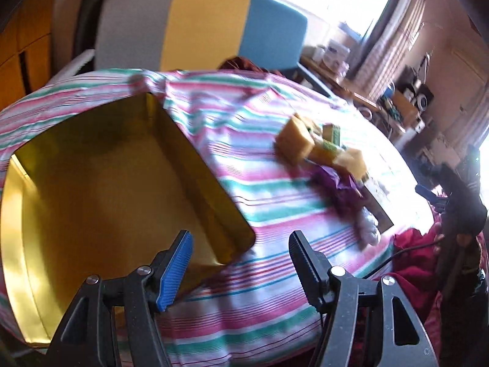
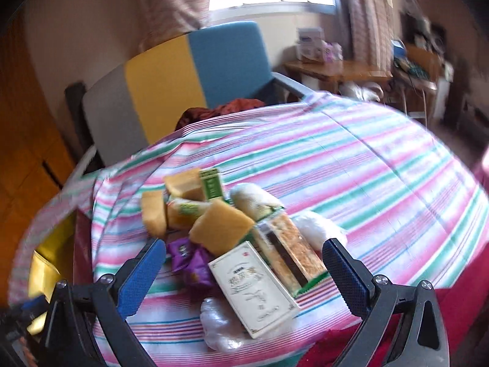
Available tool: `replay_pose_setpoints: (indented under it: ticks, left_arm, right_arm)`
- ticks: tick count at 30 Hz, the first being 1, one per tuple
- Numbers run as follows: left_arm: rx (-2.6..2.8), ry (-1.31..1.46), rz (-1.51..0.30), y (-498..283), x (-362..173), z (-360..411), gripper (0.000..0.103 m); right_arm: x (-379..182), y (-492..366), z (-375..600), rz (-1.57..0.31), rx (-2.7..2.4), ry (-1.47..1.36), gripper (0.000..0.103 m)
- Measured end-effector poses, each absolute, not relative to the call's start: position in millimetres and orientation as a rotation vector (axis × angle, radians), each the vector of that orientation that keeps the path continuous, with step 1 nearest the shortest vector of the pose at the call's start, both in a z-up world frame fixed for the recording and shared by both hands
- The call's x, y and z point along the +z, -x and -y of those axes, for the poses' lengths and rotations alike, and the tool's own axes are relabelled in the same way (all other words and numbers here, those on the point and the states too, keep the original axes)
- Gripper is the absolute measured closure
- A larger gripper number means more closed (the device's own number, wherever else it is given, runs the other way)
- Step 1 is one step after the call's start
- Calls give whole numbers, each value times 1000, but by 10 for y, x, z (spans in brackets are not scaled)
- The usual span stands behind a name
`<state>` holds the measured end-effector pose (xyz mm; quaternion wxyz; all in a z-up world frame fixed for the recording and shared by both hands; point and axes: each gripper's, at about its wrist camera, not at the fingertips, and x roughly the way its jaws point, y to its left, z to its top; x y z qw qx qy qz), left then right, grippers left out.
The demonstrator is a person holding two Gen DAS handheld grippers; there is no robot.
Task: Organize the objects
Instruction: 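Grasp the purple snack packet with the left tool while the right tool approaches the pile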
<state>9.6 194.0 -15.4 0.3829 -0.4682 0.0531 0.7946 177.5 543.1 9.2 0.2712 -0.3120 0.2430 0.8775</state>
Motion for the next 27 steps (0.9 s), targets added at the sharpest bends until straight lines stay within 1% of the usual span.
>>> replay_pose_setpoints:
  ticks: [1,3,5,7,10,13,18,24,27]
  left_arm:
    - [2007,1194,-147,-107,-161,-1992,37]
    - [1970,1181,-171,-129,-172,-2145,37]
    - [1922,1126,-225,-208,-148,-2344,38]
    - [1875,1015,-314,-341,-102,-2575,38]
    - [1810,857,-502,-535,-103,-2970,38]
    - [1709,811,-601,-644,-172,-3319,39]
    - [1611,777,-710,-740,-331,-3786,45]
    - [1545,748,-827,-775,-549,-4212,55]
    - [1525,744,-869,-765,-662,-4360,56]
  right_arm:
    - [56,-1849,-5537,-770,2368,808,0]
    - [30,-1953,-5668,-909,2362,729,0]
    - [25,-2026,-5712,-988,2353,668,0]
    - [16,-2069,-5735,-1041,2352,639,0]
    - [21,-2067,-5727,-1058,2353,629,0]
    - [17,-2043,-5708,-1040,2372,641,0]
    - [-1,-2068,-5724,-1055,2393,632,0]
    - [-90,-2130,-5829,-1189,2383,604,0]
    - [-112,-2134,-5852,-1224,2386,597,0]
